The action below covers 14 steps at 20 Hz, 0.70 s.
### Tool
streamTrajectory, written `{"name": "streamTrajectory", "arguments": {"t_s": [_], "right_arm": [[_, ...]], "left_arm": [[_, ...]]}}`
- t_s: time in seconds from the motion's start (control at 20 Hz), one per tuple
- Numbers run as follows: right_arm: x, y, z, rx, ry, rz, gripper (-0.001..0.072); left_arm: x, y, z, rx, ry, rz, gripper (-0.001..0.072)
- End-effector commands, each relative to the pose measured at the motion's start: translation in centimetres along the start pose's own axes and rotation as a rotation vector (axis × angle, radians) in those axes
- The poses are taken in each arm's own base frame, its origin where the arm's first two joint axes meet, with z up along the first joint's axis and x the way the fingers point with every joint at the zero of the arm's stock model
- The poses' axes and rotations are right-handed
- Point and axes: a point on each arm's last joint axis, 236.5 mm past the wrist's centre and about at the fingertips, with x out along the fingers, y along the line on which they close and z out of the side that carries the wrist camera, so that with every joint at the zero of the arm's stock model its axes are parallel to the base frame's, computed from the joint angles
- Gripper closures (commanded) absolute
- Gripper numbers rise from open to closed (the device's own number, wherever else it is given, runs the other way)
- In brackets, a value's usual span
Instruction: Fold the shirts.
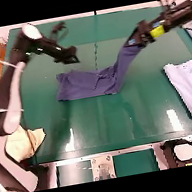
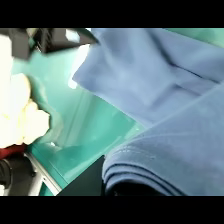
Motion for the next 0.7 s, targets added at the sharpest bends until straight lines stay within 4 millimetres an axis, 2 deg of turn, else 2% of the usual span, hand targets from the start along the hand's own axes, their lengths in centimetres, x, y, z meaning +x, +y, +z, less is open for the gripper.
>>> {"name": "streamTrajectory", "arguments": {"t_s": [0.0, 0.05, 0.15, 0.25, 0.3, 0.35, 0.4, 0.45, 0.5, 0.55, 0.65], "right_arm": [[7.1, 5.3, 1.4, -0.067, -0.036, 0.046, 0.0695], [10.2, 6.5, 1.3, -0.083, -0.027, 0.058, 0.0695], [18.1, 8.1, 0.6, -0.096, -0.012, 0.078, 0.0695], [26.4, 8.5, -0.9, -0.076, -0.017, 0.085, 0.0694], [29.9, 8.9, -1.8, -0.047, -0.018, 0.105, 0.0692], [33.0, 9.4, -2.9, -0.034, -0.020, 0.126, 0.0536], [35.0, 9.7, -3.6, -0.052, -0.024, 0.135, 0.0301], [35.8, 9.7, -3.4, -0.062, -0.037, 0.130, 0.0249], [35.1, 9.5, -2.2, -0.056, -0.061, 0.131, 0.0250], [33.6, 9.1, -0.7, -0.044, -0.079, 0.136, 0.0250], [27.9, 7.0, 2.7, -0.013, -0.085, 0.138, 0.0254]], "left_arm": [[-6.9, 4.5, -1.3, -0.077, 0.005, 0.068, 0.0687], [-7.9, 5.4, -1.6, -0.088, 0.007, 0.073, 0.0686], [-9.1, 6.9, -2.1, -0.099, 0.014, 0.081, 0.0687], [-10.1, 8.3, -2.3, -0.123, 0.003, 0.090, 0.0687], [-10.5, 8.8, -2.3, -0.131, -0.002, 0.094, 0.0687], [-10.9, 9.4, -2.3, -0.134, -0.009, 0.098, 0.0687], [-11.3, 9.9, -2.3, -0.138, -0.014, 0.102, 0.0687], [-11.5, 10.2, -2.4, -0.144, -0.018, 0.104, 0.0687], [-11.7, 10.4, -2.4, -0.149, -0.020, 0.107, 0.0687], [-11.9, 10.7, -2.5, -0.154, -0.021, 0.109, 0.0687], [-11.9, 10.7, -2.5, -0.155, -0.021, 0.109, 0.0687]]}}
